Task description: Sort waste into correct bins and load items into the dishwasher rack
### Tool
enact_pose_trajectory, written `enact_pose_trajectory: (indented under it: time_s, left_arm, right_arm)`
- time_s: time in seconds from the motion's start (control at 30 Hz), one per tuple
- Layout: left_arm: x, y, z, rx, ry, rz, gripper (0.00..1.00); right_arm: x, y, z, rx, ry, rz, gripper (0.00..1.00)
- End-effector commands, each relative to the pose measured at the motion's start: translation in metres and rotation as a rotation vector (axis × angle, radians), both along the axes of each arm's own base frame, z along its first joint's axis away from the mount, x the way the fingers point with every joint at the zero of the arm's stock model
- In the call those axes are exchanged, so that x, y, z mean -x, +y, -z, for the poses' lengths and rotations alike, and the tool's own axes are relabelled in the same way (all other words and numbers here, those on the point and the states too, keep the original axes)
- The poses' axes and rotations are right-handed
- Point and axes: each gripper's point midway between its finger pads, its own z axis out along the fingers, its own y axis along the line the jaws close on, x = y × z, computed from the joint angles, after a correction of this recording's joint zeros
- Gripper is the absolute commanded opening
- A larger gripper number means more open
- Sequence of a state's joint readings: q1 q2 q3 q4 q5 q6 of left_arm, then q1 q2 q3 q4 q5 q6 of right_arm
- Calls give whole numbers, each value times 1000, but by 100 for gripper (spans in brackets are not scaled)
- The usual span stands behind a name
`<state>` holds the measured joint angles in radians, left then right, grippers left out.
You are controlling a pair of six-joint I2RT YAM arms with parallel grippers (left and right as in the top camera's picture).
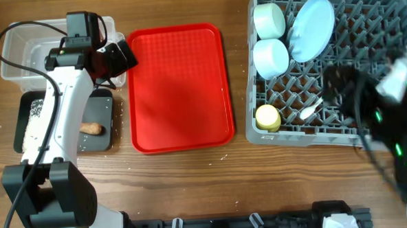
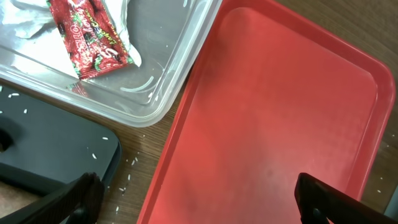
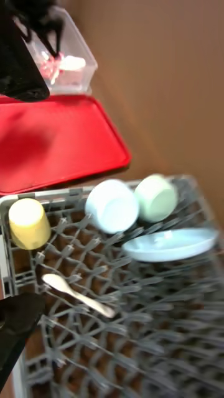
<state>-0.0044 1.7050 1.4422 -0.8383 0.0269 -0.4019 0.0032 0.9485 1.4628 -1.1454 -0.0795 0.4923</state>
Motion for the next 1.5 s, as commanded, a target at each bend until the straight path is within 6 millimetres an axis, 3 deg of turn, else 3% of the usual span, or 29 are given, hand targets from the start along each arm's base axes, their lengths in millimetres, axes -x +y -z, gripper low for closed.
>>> enact_pose_trajectory:
  time_s: [0.0, 0.1, 0.17, 0.27, 0.37, 0.43, 0.47, 0.6, 0.87, 1.47]
  left_arm:
    - [0, 2, -10, -8, -26, 0, 100]
    - [0, 2, -10, -8, -26, -1, 100]
    - [0, 2, -10, -8, -26, 0, 100]
    - [0, 2, -10, -8, -26, 0, 100]
    - [0, 2, -10, -8, -26, 0, 100]
    - [0, 2, -10, -8, -26, -1, 100]
    - [0, 2, -10, -8, -26, 0, 100]
    - [0, 2, -10, -8, -26, 0, 100]
    - [0, 2, -10, -8, -26, 0, 100]
    - [1, 2, -10, -10, -26, -1, 100]
  right_arm:
    - [39, -6, -19, 127, -93, -44, 100]
    - [74, -18, -27, 316, -149, -76, 100]
    - [81, -19, -30, 383, -171, -110, 100]
    - [75, -22, -24, 421, -193, -106, 100]
    - [42, -19, -14, 456, -352, -115, 100]
    - [21, -8, 9, 510, -469, -195, 100]
    - [11, -5, 31, 517, -513, -213, 100]
    - [2, -4, 105, 453, -615, -177, 100]
    - [3, -9, 173, 404, -679, -119, 100]
    - [2, -10, 177, 403, -670, -117, 100]
